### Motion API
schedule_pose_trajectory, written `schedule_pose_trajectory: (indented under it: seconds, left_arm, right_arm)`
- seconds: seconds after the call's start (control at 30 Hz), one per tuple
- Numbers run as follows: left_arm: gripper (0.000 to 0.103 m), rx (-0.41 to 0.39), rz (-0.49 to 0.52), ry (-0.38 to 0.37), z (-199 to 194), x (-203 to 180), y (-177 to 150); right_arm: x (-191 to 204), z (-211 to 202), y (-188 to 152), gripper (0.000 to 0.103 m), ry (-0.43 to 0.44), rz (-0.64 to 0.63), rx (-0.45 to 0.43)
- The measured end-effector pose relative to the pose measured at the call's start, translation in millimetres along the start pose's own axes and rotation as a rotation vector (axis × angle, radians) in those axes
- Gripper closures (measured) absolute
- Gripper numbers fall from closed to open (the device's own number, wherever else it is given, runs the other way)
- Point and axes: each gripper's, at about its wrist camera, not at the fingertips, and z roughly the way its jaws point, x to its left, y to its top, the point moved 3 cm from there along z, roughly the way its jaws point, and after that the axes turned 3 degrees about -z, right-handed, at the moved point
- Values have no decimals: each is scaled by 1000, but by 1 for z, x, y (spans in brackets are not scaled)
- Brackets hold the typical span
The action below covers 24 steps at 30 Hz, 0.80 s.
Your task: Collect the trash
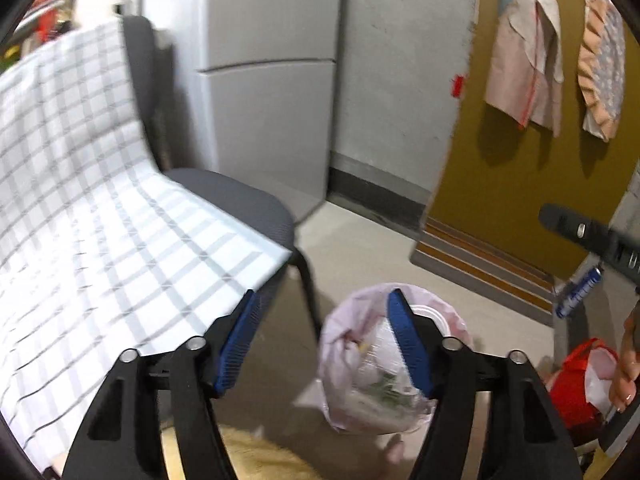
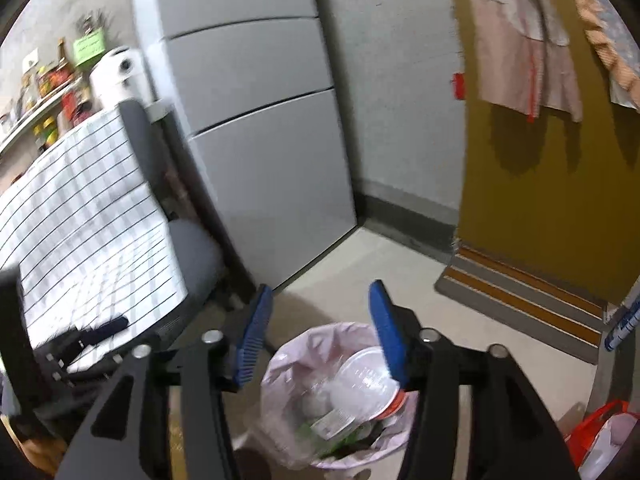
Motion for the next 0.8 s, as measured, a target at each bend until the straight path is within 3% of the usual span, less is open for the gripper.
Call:
schedule_pose_trajectory:
  seconds: [0.07,0.2,0.37,0.5,0.8]
  left_arm:
    - [16,-9,-7,59,-17,13,-1]
    - [15,38,-41,132,-44,37,-10]
    - [13,86,-108,150,-76,63,-15]
    - [11,78,-142,210,-112,83,-10]
    - [8,80,-241,365,-196,126,-10]
  right_arm:
    - [13,-3,-3,39,18,-22,24]
    - [39,-14,-10,26,27,-64,68]
    - [79,-40,-3,6,50,-147,77]
    - [107,-66,13,6,77,-217,28]
    - [158,-105,34,6,179,-357,9]
